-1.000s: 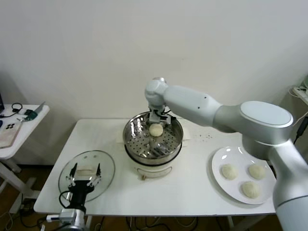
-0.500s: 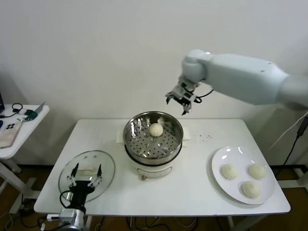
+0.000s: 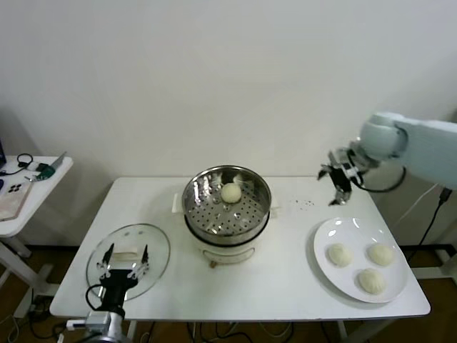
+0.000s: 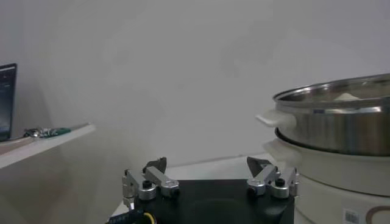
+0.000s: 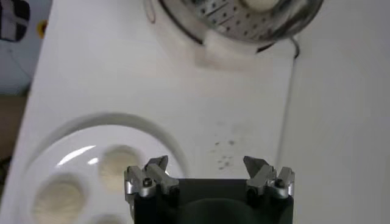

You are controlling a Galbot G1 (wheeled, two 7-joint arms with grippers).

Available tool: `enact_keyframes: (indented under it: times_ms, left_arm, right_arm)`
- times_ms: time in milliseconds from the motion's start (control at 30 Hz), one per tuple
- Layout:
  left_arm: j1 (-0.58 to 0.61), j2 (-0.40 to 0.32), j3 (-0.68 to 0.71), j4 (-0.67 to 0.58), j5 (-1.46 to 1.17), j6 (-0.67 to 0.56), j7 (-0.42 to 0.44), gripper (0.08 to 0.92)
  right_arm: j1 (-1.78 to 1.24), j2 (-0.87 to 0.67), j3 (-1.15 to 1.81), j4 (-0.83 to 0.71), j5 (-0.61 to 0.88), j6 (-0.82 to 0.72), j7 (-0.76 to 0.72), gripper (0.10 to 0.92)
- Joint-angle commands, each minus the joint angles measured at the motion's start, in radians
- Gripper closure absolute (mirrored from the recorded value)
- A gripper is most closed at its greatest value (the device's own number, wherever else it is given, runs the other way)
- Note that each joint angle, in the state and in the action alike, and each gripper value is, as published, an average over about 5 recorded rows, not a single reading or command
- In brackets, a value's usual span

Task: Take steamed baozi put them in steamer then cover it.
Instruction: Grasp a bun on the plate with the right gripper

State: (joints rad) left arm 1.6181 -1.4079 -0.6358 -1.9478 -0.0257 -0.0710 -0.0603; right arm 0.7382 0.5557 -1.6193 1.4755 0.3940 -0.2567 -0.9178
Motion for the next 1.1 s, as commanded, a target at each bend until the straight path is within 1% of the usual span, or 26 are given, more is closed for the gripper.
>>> enact_keyframes:
  times_ms: [33, 167, 267, 567, 1100]
  left_arm:
    - [0.007, -0.002, -0.001, -0.004, 0.000, 0.001, 0.000, 0.177]
    - [0.012, -0.004, -0.004, -0.003, 0.002, 0.002, -0.001, 0.177]
    - [0.014, -0.005, -0.006, -0.002, 0.004, 0.002, -0.002, 0.177]
    - [0.016, -0.011, -0.004, 0.003, 0.016, 0.005, -0.003, 0.177]
    - [0.011, -0.018, -0.007, 0.011, 0.025, 0.009, -0.004, 0.177]
  right_arm:
    - [-0.437, -0.194, 0.283, 0.004, -0.109, -0.053, -0.029, 0.203]
    - [-0.609, -0.172, 0.441, -0.064, -0.170, -0.043, -0.034, 0.203]
    - [-0.665, -0.143, 0.497, -0.114, -0.200, -0.036, -0.031, 0.203]
    - [-0.673, -0.043, 0.544, -0.247, -0.214, -0.021, -0.025, 0.203]
    - [-0.684, 0.077, 0.539, -0.327, -0.209, -0.010, -0.034, 0.203]
